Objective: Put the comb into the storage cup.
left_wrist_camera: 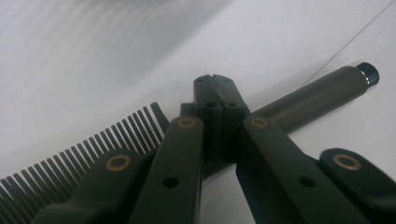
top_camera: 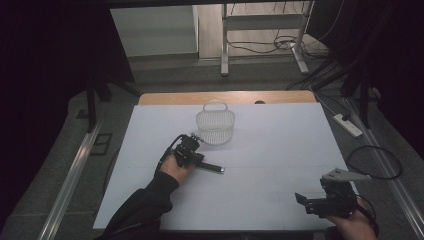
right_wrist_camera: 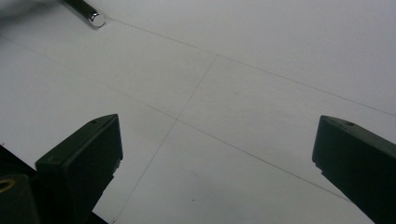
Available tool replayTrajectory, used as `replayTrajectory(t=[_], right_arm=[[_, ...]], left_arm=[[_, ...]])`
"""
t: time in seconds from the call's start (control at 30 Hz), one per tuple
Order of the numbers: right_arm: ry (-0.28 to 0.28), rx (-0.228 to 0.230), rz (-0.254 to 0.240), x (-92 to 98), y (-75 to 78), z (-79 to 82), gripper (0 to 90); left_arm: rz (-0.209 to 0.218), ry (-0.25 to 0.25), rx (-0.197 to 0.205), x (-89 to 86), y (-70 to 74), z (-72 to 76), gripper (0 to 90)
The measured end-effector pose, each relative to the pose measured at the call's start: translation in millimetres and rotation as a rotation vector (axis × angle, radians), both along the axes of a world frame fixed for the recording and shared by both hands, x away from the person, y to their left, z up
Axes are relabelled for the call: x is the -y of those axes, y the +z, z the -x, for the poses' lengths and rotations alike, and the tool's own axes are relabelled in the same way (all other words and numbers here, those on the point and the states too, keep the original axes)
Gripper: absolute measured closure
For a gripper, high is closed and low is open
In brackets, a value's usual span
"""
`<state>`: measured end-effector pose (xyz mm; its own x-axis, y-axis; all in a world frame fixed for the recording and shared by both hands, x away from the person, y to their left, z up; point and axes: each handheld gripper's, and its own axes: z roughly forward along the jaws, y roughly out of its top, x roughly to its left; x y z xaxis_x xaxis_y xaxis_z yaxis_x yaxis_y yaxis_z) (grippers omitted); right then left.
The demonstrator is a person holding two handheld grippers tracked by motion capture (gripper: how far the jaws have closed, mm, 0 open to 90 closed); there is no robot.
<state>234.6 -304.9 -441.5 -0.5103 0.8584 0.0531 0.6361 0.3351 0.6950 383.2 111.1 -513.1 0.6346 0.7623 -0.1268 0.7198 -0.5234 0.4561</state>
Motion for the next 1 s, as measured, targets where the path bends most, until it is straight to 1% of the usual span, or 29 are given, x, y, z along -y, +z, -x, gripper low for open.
replayTrajectory(t=[0.13, 0.27, 0.37, 0.57, 0.7, 0.8, 0.87, 1.0], right_arm=[[-0.001, 0.0, 0.0, 0.2, 0.1, 0.0, 2.2], [-0.001, -0.001, 0.0, 0.1, 0.1, 0.0, 2.3], [-0.001, 0.0, -0.001, 0.1, 0.1, 0.1, 2.3], [0.002, 0.001, -0.001, 0.1, 0.2, 0.4, 2.4], [0.003, 0.002, -0.001, 0.1, 0.3, 0.5, 2.5], [0.004, 0.001, -0.001, 0.1, 0.2, 0.5, 2.5], [0.004, 0.002, -0.002, 0.1, 0.3, 0.6, 2.5], [0.004, 0.002, -0.001, 0.1, 0.3, 0.7, 2.6]], left_arm=[[0.005, -0.006, -0.009, 0.8, 0.9, 2.2, 89.0], [0.02, -0.019, -0.018, 4.0, 1.9, 5.6, 89.0], [0.027, -0.035, -0.025, 10.8, 1.7, 9.0, 89.0], [0.038, -0.052, -0.035, 17.9, 1.3, 13.6, 89.0], [0.045, -0.068, -0.047, 24.2, 0.4, 19.4, 89.0], [0.043, -0.076, -0.052, 26.7, 0.2, 22.1, 89.0], [0.041, -0.088, -0.06, 30.1, 0.2, 26.7, 89.0], [0.032, -0.097, -0.062, 32.3, 0.7, 31.4, 89.0]])
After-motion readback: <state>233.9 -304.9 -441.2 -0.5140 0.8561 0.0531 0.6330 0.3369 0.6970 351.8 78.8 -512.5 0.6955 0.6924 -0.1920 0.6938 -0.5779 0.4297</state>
